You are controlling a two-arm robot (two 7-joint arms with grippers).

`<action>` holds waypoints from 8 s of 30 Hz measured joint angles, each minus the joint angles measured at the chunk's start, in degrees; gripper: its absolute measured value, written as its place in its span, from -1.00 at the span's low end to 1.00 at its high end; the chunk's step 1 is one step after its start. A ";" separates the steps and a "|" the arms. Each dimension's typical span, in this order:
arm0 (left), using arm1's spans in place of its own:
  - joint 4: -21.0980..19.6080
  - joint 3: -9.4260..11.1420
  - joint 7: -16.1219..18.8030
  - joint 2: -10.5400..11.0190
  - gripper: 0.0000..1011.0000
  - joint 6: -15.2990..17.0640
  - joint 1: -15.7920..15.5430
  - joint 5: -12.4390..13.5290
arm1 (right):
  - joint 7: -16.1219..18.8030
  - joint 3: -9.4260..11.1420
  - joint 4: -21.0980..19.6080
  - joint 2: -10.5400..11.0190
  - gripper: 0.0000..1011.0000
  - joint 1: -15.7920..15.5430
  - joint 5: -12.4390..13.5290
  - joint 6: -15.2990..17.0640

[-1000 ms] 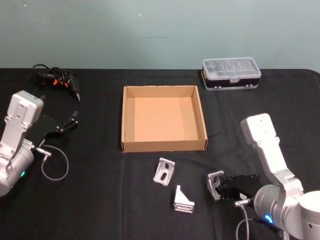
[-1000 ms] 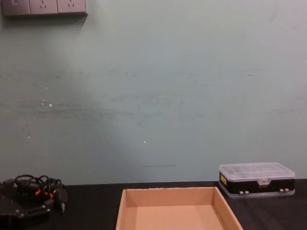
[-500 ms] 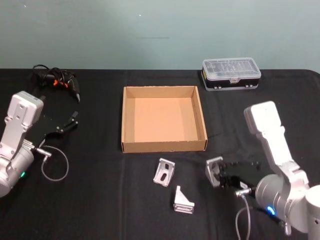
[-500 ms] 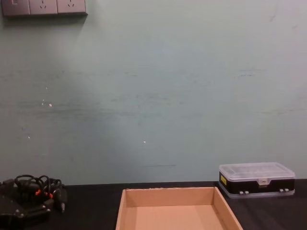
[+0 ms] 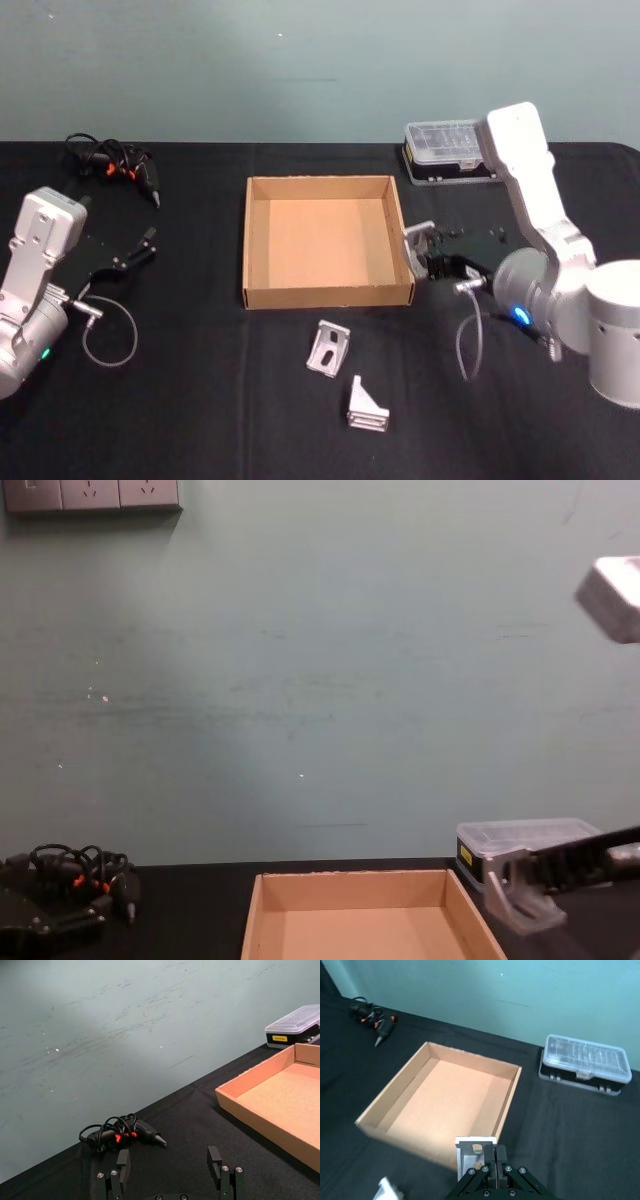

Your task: Use one hand to pick up the angle iron from the table and place it into the box.

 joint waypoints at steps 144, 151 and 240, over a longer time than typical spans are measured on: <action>0.00 0.00 0.00 0.00 1.00 0.00 0.00 0.00 | 25.57 -6.18 -5.59 5.73 0.99 -11.18 -13.63 1.64; 0.00 0.00 0.00 0.00 1.00 0.00 0.00 0.00 | 25.78 -6.23 -5.31 5.58 0.99 -11.05 -13.76 1.81; 0.00 0.00 0.00 0.00 1.00 0.00 0.00 0.00 | 24.15 -6.28 36.87 -15.38 -0.40 22.23 -14.60 -3.74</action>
